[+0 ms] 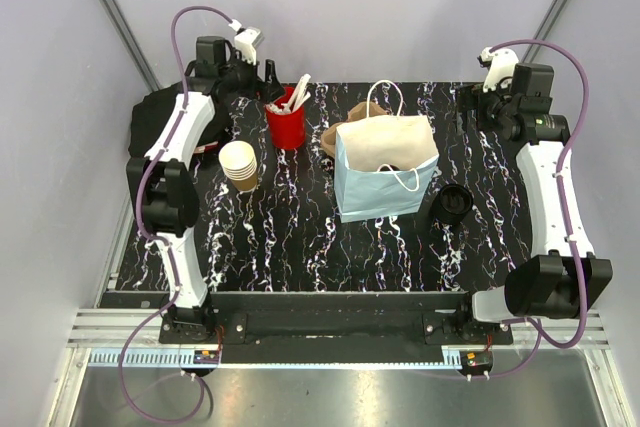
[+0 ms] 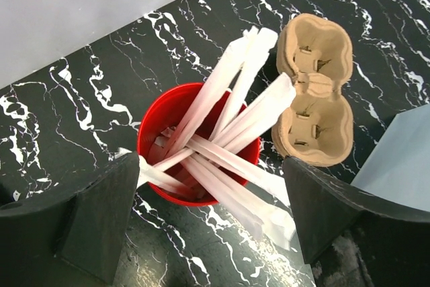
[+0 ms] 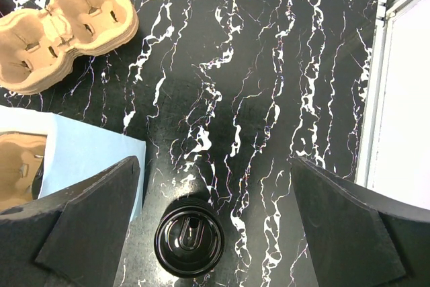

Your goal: Pack the takeout coffee

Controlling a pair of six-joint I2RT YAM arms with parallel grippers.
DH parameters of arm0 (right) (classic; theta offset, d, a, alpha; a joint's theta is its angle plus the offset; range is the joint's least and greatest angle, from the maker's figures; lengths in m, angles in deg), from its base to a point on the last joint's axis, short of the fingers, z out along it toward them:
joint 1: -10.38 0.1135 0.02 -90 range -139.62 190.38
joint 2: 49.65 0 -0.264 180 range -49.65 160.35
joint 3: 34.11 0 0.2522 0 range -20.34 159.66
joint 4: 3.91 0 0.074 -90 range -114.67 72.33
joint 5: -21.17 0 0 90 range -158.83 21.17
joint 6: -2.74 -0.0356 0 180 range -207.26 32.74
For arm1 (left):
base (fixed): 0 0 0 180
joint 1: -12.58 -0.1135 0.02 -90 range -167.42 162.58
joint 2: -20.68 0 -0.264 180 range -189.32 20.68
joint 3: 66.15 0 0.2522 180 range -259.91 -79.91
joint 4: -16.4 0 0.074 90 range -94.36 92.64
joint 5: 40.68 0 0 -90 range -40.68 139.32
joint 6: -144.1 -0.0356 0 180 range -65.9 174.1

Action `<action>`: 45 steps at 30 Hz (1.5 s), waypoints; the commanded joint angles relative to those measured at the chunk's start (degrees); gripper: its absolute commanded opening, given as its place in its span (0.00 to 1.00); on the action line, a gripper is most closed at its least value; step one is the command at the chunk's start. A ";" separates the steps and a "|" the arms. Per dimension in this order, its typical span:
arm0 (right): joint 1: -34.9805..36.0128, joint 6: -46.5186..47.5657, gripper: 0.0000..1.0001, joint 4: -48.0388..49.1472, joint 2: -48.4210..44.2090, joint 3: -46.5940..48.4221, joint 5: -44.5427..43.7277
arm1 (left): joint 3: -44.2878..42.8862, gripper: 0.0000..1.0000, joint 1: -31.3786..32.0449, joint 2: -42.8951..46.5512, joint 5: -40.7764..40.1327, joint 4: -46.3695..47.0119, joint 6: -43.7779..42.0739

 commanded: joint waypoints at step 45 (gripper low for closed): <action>-0.06 -1.18 1.00 2.01 0.64 -0.17 3.48 | -4.83 0.29 0.92 -4.01 -2.53 3.21 -1.20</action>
